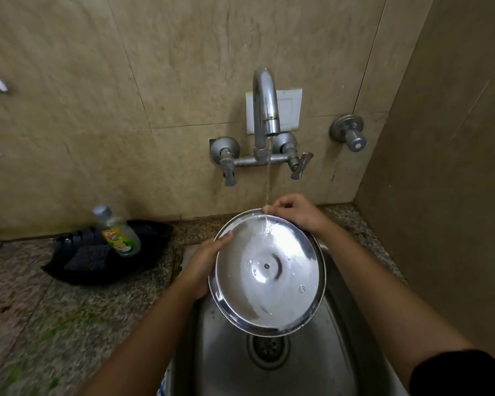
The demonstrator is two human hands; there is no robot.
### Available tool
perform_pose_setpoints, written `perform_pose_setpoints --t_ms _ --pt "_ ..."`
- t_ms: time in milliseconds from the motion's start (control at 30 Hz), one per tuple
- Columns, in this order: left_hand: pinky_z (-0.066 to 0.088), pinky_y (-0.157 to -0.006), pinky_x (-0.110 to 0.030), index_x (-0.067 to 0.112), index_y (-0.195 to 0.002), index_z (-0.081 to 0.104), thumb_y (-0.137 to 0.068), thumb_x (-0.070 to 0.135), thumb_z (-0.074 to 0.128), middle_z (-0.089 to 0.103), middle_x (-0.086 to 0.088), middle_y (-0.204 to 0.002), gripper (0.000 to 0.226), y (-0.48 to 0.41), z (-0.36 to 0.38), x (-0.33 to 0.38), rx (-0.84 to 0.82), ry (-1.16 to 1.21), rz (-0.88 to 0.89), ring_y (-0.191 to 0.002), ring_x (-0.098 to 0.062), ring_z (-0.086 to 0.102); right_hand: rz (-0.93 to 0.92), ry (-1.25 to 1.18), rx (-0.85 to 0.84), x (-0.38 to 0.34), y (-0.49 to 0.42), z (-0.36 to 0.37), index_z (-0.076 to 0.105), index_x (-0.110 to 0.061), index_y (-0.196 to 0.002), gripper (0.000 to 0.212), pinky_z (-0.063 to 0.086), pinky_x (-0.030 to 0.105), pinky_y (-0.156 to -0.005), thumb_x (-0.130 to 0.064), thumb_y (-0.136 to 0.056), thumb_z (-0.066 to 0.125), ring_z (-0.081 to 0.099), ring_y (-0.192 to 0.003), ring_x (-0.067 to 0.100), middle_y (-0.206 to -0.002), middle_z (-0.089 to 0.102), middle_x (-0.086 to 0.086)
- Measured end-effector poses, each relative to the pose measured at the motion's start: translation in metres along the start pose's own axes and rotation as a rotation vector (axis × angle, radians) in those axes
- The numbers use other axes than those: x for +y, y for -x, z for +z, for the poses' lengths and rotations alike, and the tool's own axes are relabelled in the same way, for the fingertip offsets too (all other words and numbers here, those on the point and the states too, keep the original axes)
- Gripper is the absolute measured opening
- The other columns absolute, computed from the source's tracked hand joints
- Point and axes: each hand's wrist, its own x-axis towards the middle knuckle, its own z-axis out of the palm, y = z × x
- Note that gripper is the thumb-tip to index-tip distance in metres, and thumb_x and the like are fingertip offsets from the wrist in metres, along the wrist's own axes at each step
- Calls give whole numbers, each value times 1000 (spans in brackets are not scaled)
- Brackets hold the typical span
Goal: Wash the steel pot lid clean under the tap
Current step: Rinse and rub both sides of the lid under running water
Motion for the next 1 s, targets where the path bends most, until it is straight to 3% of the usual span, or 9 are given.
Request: perform_pose_setpoints --t_ms 133,300,400,500,567,633,767,900,1000 --pt "58 -65 -28 6 -98 70 -89 4 57 75 -12 -89 15 -3 3 12 -59 -166 38 -75 -19 73 -39 24 -50 -9 0 12 70 1 -88 30 46 27 -64 -28 -83 71 57 -58 6 -66 62 0" --pt "56 -80 -34 7 -102 70 -87 5 63 74 -14 -98 17 -3 18 10 -9 -172 116 -88 -27 70 -211 203 -245 -31 -2 29 74 -13 -101 20 50 20 -79 -21 -83 71 65 -81 -2 -85 73 -10" --pt "56 -75 -32 3 -102 69 -86 7 64 72 -17 -97 17 -1 16 2 73 -148 135 -86 -27 68 -130 30 -92 -14 0 13 75 -12 -98 17 53 32 -86 -18 -83 70 69 -91 15 -95 75 5" --pt "56 -77 -36 2 -102 70 -86 9 65 73 -17 -95 18 0 10 -3 139 -103 120 -83 -28 69 -11 -111 77 6 6 1 75 -17 -91 8 54 31 -75 -18 -85 69 69 -76 8 -80 74 -6" --pt "55 -83 -41 4 -102 71 -86 11 66 73 -19 -98 17 -1 8 -3 142 -122 128 -87 -31 68 -13 -10 93 10 4 3 75 -18 -95 12 54 36 -81 -23 -86 68 70 -81 12 -84 75 -4" --pt "56 -81 -37 9 -97 72 -86 10 66 74 -15 -95 13 0 10 -3 119 -158 153 -87 -28 70 -68 108 -17 -2 1 14 74 -19 -99 19 53 44 -89 -30 -86 67 69 -91 19 -95 75 2" --pt "55 -64 -20 9 -98 71 -87 2 62 76 -1 -83 16 1 16 -2 46 -191 182 -74 -11 72 -275 299 -310 -30 0 40 73 -14 -107 22 50 27 -88 -22 -87 66 65 -93 2 -99 70 -10" --pt "57 -63 -25 10 -90 72 -86 7 64 76 -4 -78 9 4 7 -2 90 -161 177 -70 -17 72 -155 48 -100 -17 8 17 72 -8 -108 24 52 24 -86 -19 -88 66 67 -97 7 -107 73 2" --pt "58 -64 -30 6 -94 72 -87 10 65 76 -11 -83 11 5 -2 -7 159 -75 165 -74 -25 71 1 -195 73 2 21 -1 71 -4 -107 22 53 20 -72 -14 -89 63 69 -79 5 -96 72 6"
